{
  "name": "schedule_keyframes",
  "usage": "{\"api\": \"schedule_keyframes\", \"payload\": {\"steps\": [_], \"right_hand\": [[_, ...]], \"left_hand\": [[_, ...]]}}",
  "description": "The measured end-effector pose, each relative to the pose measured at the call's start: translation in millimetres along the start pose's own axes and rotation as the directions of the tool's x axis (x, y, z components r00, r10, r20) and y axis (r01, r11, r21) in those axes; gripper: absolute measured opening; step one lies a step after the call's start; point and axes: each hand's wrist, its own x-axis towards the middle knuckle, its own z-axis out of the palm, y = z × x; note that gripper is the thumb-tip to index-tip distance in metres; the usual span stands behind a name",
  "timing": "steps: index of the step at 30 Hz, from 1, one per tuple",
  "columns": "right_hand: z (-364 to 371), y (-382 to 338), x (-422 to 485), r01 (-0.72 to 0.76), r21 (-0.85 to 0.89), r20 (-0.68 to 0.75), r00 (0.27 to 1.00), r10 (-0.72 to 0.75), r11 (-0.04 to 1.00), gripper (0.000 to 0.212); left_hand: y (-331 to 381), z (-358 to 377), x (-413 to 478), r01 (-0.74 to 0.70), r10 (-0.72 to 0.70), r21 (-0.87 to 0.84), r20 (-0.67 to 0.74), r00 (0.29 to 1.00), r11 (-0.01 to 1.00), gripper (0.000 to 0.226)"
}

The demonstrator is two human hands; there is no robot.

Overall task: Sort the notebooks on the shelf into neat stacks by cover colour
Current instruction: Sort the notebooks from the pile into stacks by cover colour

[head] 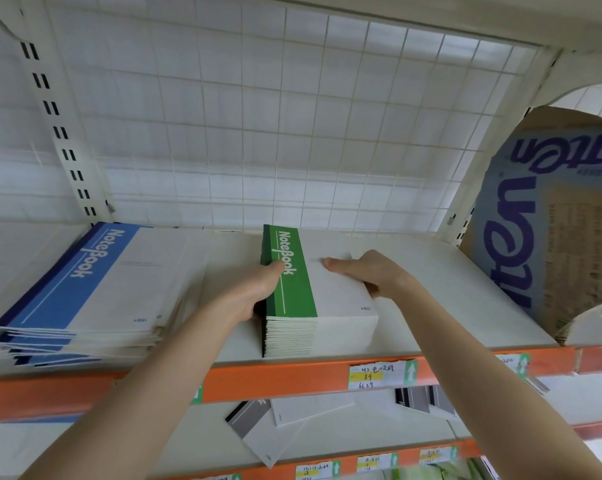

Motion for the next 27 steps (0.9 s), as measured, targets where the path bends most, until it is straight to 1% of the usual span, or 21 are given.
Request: {"api": "schedule_keyframes", "payload": {"steps": [2,6,11,13,15,16,18,20,21,23,25,26,27], "right_hand": [[-1,-2,-1,0.033,-0.055,-0.067,0.997,-0.037,0.998,0.051],[2,1,-6,0.024,-0.036,-0.070,0.997,-0.026,0.999,0.054],[7,4,-19,0.029,-0.082,-0.104,0.994,-0.038,0.996,0.045],[8,0,-27,0.059,-0.174,-0.131,0.988,-0.082,0.983,0.044],[11,-7,-37,0.103,-0.330,-0.170,0.971,-0.166,0.939,0.050],[13,-12,-42,0.134,-0.383,-0.194,0.956,-0.221,0.914,0.053],[20,-25,-51,0.221,-0.444,-0.236,0.906,-0.352,0.868,0.055],[33,-40,-58,0.316,-0.461,-0.246,0.852,-0.462,0.829,0.051],[41,-47,-61,0.362,-0.455,-0.238,0.831,-0.502,0.814,0.048],[61,-62,-66,0.443,-0.433,-0.209,0.797,-0.566,0.785,0.043],[86,-75,-73,0.514,-0.391,-0.164,0.777,-0.608,0.763,0.040],[100,-80,-75,0.531,-0.358,-0.139,0.783,-0.606,0.768,0.039],[114,-84,-77,0.531,-0.311,-0.111,0.804,-0.585,0.788,0.039]], "left_hand": [[1,1,-2,-0.003,0.002,0.022,0.010,1.000,1.000,0.042],[2,0,-6,-0.014,0.014,0.020,0.016,1.000,1.000,0.041],[5,1,-17,-0.018,0.018,-0.048,0.000,1.000,0.999,0.039],[7,1,-21,-0.025,0.023,-0.095,-0.021,1.000,0.995,0.037],[7,-2,-25,-0.051,0.044,-0.089,-0.072,0.996,0.995,0.040],[7,-5,-29,-0.076,0.070,-0.051,-0.106,0.992,0.996,0.042],[6,-15,-38,-0.133,0.149,0.099,-0.178,0.973,0.986,0.048],[4,-33,-52,-0.194,0.265,0.276,-0.249,0.931,0.941,0.050],[2,-43,-59,-0.238,0.333,0.332,-0.269,0.904,0.913,0.049],[-3,-67,-74,-0.309,0.449,0.425,-0.285,0.847,0.851,0.045],[-13,-94,-87,-0.322,0.513,0.497,-0.315,0.798,0.806,0.042],[-19,-107,-93,-0.309,0.531,0.536,-0.326,0.782,0.786,0.041],[-26,-121,-96,-0.284,0.540,0.579,-0.334,0.772,0.764,0.042]]}}
